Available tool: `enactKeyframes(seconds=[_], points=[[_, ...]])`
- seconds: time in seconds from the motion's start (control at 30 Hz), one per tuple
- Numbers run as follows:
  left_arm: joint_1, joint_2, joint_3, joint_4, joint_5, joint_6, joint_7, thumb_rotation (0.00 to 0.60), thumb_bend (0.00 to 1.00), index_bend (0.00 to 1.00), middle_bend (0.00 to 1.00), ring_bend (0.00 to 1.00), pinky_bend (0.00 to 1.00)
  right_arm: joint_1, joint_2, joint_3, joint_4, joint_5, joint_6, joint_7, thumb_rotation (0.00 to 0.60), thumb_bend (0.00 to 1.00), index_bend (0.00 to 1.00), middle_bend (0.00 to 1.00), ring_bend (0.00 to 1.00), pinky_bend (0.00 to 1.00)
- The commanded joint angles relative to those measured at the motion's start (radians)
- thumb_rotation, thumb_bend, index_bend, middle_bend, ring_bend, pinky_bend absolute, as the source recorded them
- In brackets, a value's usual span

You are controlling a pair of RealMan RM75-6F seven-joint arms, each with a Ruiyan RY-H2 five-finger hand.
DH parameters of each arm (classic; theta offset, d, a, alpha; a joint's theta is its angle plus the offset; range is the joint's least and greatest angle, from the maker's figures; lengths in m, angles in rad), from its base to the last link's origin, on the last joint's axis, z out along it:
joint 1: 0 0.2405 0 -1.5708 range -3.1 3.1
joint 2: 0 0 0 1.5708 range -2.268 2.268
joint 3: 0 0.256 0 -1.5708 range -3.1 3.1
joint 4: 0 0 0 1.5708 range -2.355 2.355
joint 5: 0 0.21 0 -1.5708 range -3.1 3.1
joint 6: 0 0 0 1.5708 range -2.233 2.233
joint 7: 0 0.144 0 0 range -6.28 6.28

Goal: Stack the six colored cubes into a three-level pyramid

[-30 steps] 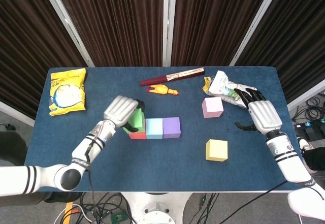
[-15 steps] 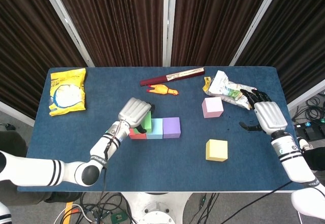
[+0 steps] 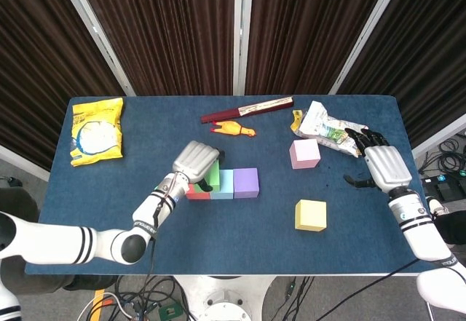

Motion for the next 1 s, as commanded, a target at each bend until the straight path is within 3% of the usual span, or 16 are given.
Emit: enactKeyframes(seconds=[0.03, 1.0], points=[[-0.004, -0.004, 0.004, 0.002, -0.002, 0.000, -0.002, 0.600, 0.00, 0.38, 0.40, 0.85, 0.80, -0.002, -0.001, 0.000, 0.002, -0.001, -0.001, 0.000, 0.600, 0.13, 0.00, 0.15, 0.05, 0.09], [-0.023, -0.019, 0.021, 0.002, -0.014, 0.029, -0.010, 0.600, 0.00, 0.31, 0.35, 0.84, 0.80, -0.015, -0.001, 0.015, 0.006, -0.006, -0.008, 0.002, 0.600, 0.15, 0.00, 0.16, 0.05, 0.09]])
